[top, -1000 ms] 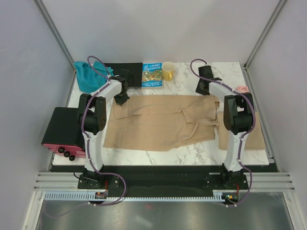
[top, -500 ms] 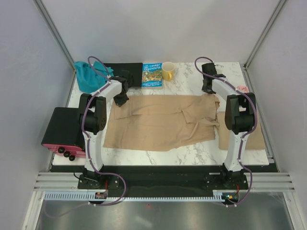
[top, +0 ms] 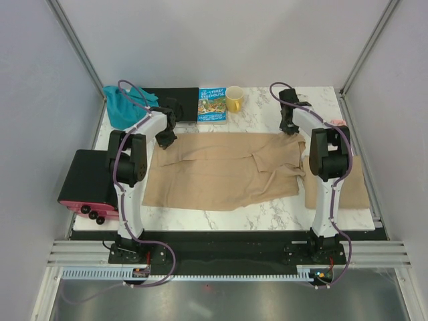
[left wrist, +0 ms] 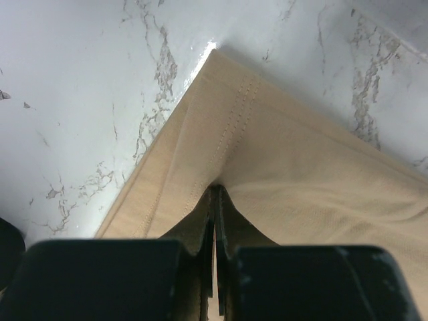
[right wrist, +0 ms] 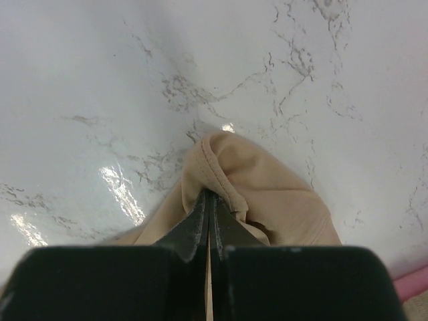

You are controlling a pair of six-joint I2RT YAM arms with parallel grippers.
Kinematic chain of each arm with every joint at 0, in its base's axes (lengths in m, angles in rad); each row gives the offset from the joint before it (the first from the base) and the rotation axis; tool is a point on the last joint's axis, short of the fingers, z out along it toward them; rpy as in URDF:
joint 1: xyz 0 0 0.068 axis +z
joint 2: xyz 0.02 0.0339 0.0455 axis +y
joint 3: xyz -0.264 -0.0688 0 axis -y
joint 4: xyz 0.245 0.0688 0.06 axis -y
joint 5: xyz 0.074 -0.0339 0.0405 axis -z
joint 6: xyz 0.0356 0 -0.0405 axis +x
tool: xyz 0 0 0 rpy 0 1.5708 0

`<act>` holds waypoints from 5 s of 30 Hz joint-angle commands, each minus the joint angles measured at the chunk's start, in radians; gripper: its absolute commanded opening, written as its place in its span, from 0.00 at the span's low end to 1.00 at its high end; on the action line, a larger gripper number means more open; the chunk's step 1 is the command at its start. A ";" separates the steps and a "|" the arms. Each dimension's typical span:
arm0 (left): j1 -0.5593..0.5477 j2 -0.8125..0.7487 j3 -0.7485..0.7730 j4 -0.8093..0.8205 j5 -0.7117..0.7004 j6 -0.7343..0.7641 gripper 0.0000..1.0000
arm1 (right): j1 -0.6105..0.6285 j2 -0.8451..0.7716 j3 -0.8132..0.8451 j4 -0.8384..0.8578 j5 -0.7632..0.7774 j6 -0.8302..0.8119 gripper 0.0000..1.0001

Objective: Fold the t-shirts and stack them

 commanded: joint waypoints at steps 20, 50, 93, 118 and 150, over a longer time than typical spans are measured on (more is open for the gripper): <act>0.029 -0.017 -0.085 -0.022 -0.065 -0.084 0.02 | -0.071 0.020 -0.064 -0.015 -0.014 0.038 0.00; 0.058 -0.057 0.065 -0.013 0.023 -0.041 0.21 | -0.048 -0.072 -0.001 0.119 -0.251 -0.039 0.22; -0.103 -0.850 -0.466 0.159 0.125 0.094 0.42 | 0.160 -0.985 -1.006 0.062 -0.214 0.038 0.49; -0.115 -0.841 -0.464 0.167 0.114 0.111 0.42 | 0.160 -0.758 -1.015 0.124 -0.231 0.062 0.48; -0.116 -0.811 -0.470 0.168 0.123 0.115 0.40 | 0.162 -0.798 -0.641 0.150 -0.378 -0.062 0.00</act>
